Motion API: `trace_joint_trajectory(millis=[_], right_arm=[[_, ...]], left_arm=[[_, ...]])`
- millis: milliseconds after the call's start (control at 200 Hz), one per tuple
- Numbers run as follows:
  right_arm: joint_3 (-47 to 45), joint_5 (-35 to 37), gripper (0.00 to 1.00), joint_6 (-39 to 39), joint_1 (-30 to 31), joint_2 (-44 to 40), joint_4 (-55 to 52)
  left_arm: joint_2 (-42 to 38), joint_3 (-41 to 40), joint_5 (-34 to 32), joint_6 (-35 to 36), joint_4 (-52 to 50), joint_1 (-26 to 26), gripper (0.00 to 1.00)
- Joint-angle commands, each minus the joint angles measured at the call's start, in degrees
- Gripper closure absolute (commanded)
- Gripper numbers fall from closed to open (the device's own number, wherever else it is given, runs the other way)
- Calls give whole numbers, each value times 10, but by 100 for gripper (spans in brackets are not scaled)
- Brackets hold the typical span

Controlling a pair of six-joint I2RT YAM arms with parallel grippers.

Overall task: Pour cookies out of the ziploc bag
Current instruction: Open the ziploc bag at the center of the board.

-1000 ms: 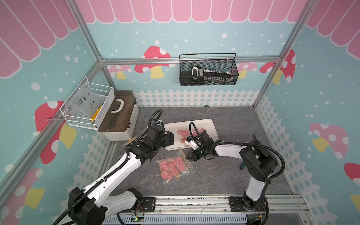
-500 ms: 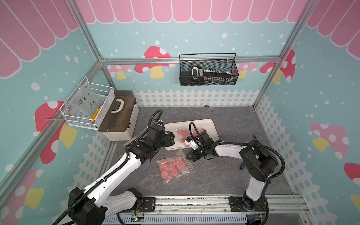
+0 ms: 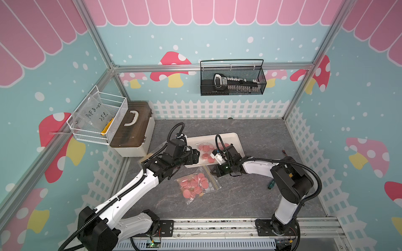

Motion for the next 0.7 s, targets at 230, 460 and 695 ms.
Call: trace_joint_trajectory(millis=[230, 460, 695], right_arm=[[-43, -5, 100, 40, -41, -62, 3], [-52, -30, 100, 62, -52, -89, -13], [-55, -30, 100, 68, -52, -95, -15]], left_arm=[[56, 27, 21, 15, 31, -51, 19], [105, 31, 49, -13, 63, -83, 27], [148, 27, 60, -89, 81, -105, 37]])
